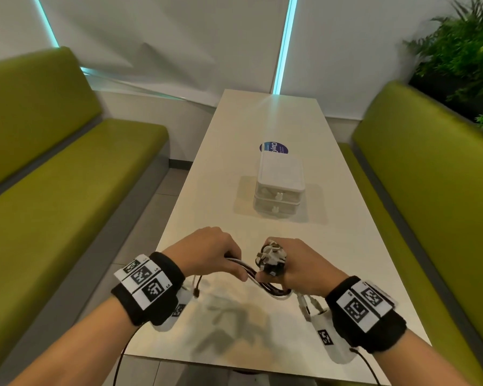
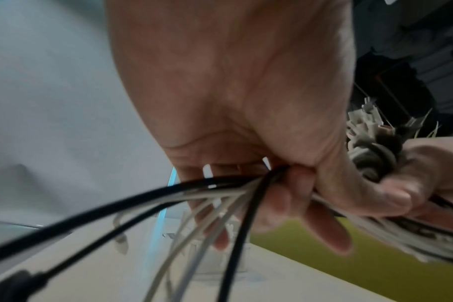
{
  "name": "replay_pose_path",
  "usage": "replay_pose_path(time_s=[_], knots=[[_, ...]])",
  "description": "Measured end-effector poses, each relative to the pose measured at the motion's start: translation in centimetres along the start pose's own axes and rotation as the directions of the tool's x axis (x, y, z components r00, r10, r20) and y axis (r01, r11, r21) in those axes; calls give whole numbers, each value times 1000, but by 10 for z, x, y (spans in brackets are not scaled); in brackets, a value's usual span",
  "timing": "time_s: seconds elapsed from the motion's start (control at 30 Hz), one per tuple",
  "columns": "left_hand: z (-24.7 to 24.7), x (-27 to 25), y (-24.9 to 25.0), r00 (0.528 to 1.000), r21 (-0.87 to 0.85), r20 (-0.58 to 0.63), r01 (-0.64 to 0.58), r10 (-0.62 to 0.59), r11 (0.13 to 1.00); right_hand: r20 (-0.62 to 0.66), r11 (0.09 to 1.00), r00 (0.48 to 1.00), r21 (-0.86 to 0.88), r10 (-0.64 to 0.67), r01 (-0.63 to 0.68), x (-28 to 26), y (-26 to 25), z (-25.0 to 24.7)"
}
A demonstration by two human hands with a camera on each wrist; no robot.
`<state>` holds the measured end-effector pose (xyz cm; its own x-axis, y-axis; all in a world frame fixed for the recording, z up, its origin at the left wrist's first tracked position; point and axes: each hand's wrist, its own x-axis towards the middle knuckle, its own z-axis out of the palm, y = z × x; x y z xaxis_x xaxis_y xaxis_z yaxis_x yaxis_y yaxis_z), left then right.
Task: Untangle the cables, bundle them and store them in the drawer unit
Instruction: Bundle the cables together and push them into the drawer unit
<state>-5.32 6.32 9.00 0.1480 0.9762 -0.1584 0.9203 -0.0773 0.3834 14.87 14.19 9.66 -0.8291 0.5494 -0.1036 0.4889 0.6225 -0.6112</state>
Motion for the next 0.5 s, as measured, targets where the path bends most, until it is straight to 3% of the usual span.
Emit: replay_pose_path(time_s=[0.1,0.27,0.4,0.5], knots=[[-3,-1,-6,1000,-40,8,15,-15,999,-70,990,997,-140,9,-19,5,6,5],[-5,-4,-17,996,-66,-41,77,-80,995,-128,986,991,-153,49,-69,5,9,7],[-5,2,-4,984,-53,-178,1,-11,999,-113,960,994,-276,9,-40,7,4,17],[-4,6,4,984,23,-172,-33,37,999,-160,946,987,-320,6,-57,5,6,24]])
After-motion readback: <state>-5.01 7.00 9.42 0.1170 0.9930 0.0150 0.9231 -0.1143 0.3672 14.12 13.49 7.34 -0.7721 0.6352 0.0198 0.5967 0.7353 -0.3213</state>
